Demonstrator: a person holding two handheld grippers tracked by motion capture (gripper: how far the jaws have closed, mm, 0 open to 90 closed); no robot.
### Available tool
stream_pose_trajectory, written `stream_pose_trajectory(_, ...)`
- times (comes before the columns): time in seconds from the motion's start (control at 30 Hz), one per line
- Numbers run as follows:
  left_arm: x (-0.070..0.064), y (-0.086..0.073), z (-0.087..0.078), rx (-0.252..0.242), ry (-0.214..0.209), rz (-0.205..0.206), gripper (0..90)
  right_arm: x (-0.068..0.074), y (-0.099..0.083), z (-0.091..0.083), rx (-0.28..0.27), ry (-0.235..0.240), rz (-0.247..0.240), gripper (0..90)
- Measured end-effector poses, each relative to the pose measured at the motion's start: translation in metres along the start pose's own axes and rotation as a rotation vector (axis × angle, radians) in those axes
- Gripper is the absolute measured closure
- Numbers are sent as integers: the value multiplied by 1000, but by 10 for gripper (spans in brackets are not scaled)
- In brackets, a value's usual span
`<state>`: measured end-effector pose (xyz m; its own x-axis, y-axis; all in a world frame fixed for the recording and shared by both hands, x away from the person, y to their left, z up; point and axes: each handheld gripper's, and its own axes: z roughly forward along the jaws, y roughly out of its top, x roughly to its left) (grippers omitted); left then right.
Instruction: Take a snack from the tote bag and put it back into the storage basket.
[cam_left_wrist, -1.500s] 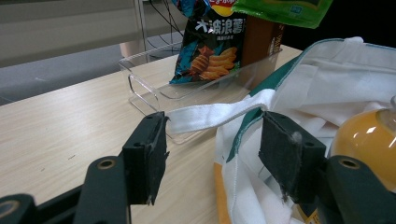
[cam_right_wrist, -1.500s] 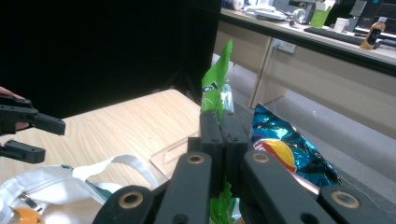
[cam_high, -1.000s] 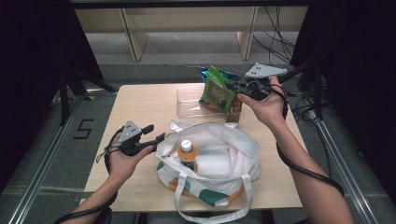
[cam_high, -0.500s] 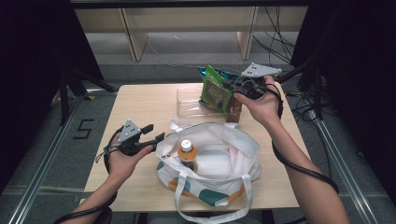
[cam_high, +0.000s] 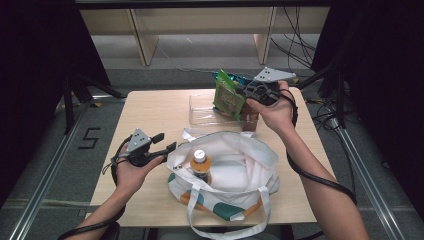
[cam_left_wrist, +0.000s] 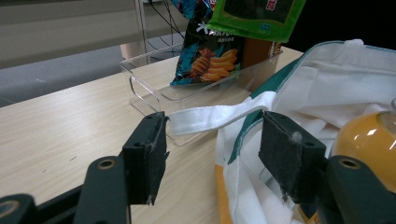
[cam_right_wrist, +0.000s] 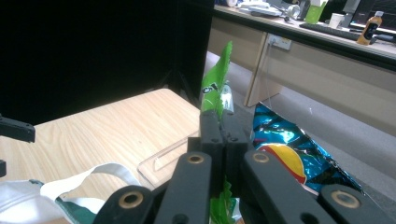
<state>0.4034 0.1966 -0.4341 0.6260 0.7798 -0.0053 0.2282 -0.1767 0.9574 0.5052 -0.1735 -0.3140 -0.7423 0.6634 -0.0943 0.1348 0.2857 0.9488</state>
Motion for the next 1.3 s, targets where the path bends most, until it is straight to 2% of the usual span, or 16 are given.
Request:
stream_pose_trajectory(0.2, 0, 0, 0, 0, 0, -6, 404, -1, 1, 6, -5, -16, -5, 900)
stream_pose_trajectory(0.37, 0, 0, 0, -9, -7, -12, 404, -2, -1, 9, 3, -7, 12, 900)
stream_pose_trajectory(0.43, 0, 0, 1, -10, -7, -12, 404, -2, -1, 10, 2, -19, 7, 900)
stream_pose_trajectory(0.53, 0, 0, 1, -9, -7, -12, 404, -2, -2, 11, 12, -9, 13, 900)
stream_pose_trajectory(0.57, 0, 0, 1, -8, -7, -9, 405, -2, -2, 12, 8, -21, 11, 900)
stream_pose_trajectory(0.63, 0, 0, 1, -8, -7, -10, 404, -4, -2, 14, 6, -13, -8, 900)
stream_pose_trajectory(0.8, 1, 0, 1, -9, -7, -9, 404, -4, -2, 16, 7, -12, 5, 900)
stream_pose_trajectory(0.83, 1, 0, 1, -8, -7, -10, 404, -5, -2, 17, -2, -29, -14, 900)
stream_pose_trajectory(0.9, 0, 0, 0, -7, -6, -12, 404, -4, -3, 17, 3, -25, 4, 900)
stream_pose_trajectory(0.93, 0, 0, 0, -2, 0, -7, 404, -4, -4, 18, 0, -37, 9, 900)
stream_pose_trajectory(1.07, 0, 0, 0, -3, 0, -10, 405, -7, -5, 20, -2, -29, -5, 900)
stream_pose_trajectory(1.1, 0, 0, 0, -2, 0, -9, 404, -5, -6, 20, -1, -42, 16, 900)
stream_pose_trajectory(1.17, 0, 0, 0, -3, 0, -10, 404, -8, -7, 21, -7, -44, 4, 900)
stream_pose_trajectory(1.27, 1, 0, 0, -3, -1, -6, 404, -8, -7, 22, -3, -45, 14, 900)
stream_pose_trajectory(1.3, 1, 0, 1, -10, -8, -10, 404, -9, -7, 22, -3, -49, 2, 900)
